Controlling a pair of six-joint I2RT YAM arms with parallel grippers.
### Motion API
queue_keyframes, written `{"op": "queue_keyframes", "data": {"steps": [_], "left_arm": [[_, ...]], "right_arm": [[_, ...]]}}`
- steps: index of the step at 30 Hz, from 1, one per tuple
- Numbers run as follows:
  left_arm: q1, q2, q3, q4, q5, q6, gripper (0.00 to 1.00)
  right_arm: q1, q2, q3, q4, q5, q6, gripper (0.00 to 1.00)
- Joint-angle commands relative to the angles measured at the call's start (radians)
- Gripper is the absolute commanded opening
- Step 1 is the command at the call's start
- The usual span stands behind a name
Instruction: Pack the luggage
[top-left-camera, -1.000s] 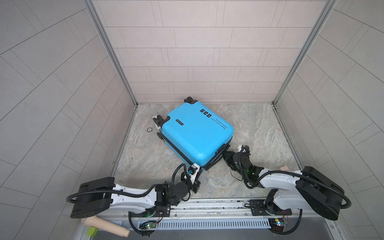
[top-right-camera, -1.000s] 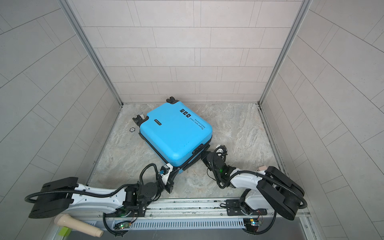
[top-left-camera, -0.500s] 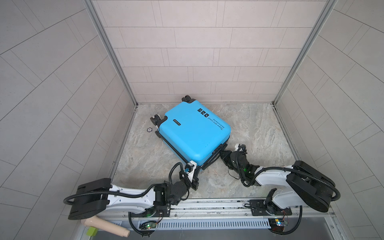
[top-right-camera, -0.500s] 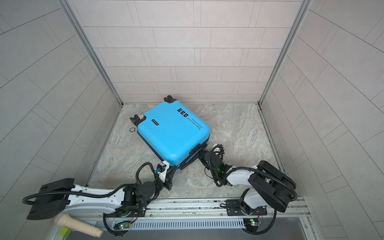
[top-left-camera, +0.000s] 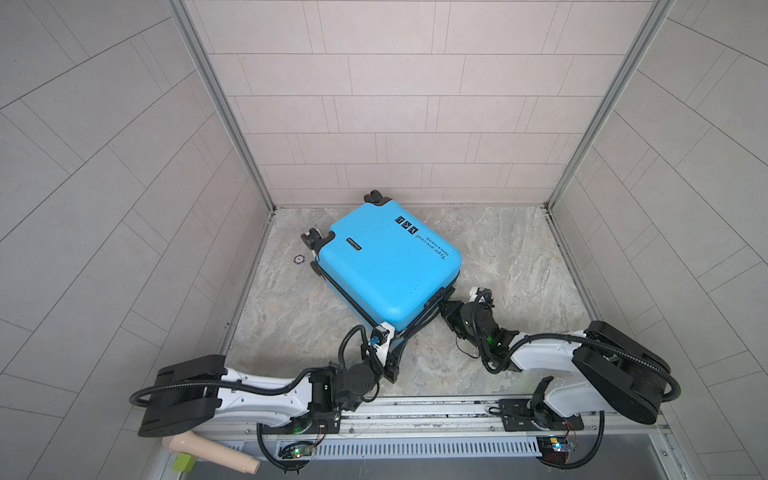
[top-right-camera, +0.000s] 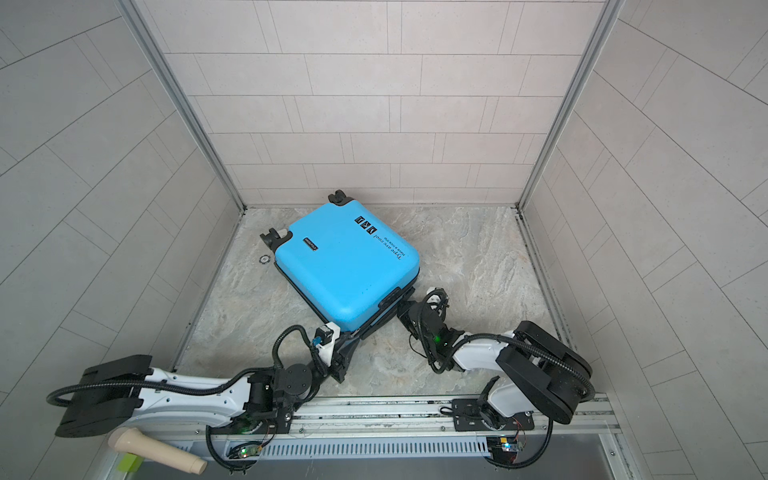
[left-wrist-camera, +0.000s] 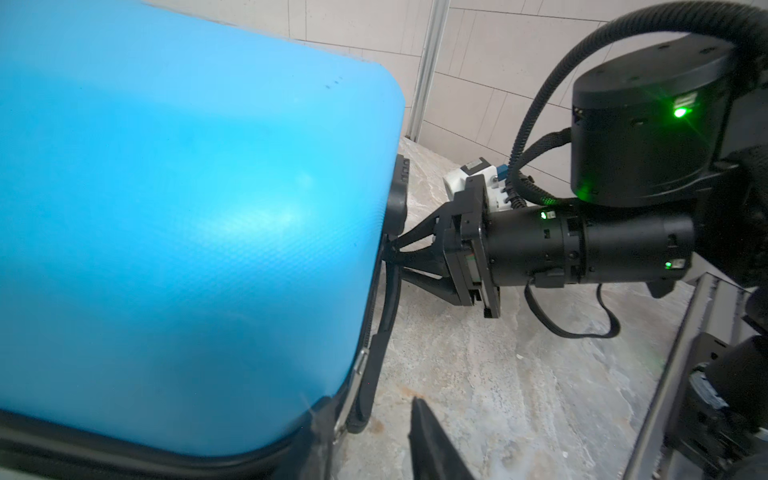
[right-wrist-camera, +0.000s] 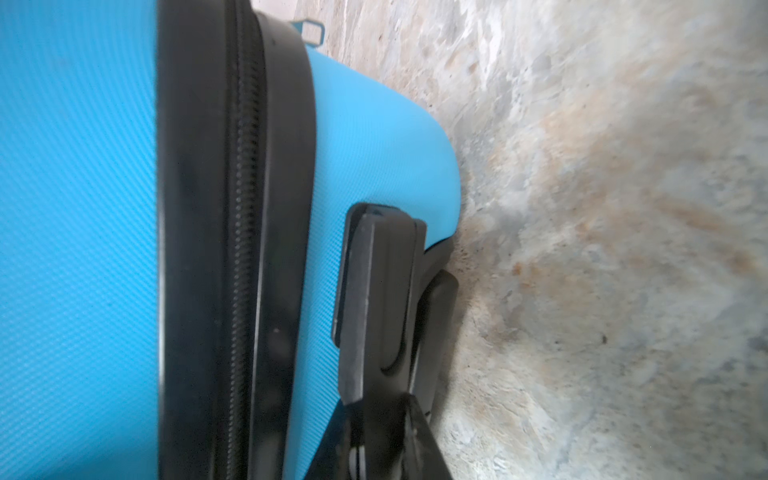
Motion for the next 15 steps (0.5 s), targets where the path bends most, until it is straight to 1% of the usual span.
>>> {"op": "queue_keyframes", "data": {"steps": [1,2,4,5,6,7,10,12,14,15], "left_arm": [[0.016,-0.062,-0.005,-0.112,-0.117,-0.053,0.45],[0.017,-0.092,-0.008,-0.153,-0.155,-0.082,0.46],[0.016,-0.156,-0.022,-0.197,-0.215,-0.116,0.53],[0.016,-0.204,-0.037,-0.202,-0.236,-0.118,0.58],[0.016,-0.256,-0.051,-0.202,-0.261,-0.119,0.66],[0.016,-0.299,-0.061,-0.205,-0.280,-0.119,0.70],[0.021,-0.467,-0.069,-0.282,-0.337,-0.125,0.76],[0.043,-0.598,-0.062,-0.386,-0.355,-0.159,0.82],[0.074,-0.739,-0.054,-0.483,-0.354,-0.206,0.89],[0.099,-0.806,-0.050,-0.544,-0.343,-0.229,0.92]], "right_arm": [[0.018,-0.010,0.003,0.031,-0.052,-0.034,0.00],[0.017,-0.018,-0.001,0.030,-0.048,-0.037,0.00],[0.015,-0.038,-0.011,0.021,-0.041,-0.040,0.00],[0.014,-0.050,-0.014,0.010,-0.038,-0.044,0.00],[0.013,-0.061,-0.020,-0.001,-0.036,-0.047,0.00],[0.013,-0.073,-0.022,-0.011,-0.034,-0.051,0.00],[0.013,-0.094,-0.033,-0.023,-0.027,-0.054,0.00],[0.013,-0.102,-0.036,-0.027,-0.026,-0.056,0.00],[0.013,-0.105,-0.038,-0.029,-0.027,-0.058,0.00],[0.013,-0.106,-0.039,-0.030,-0.025,-0.058,0.00]]}}
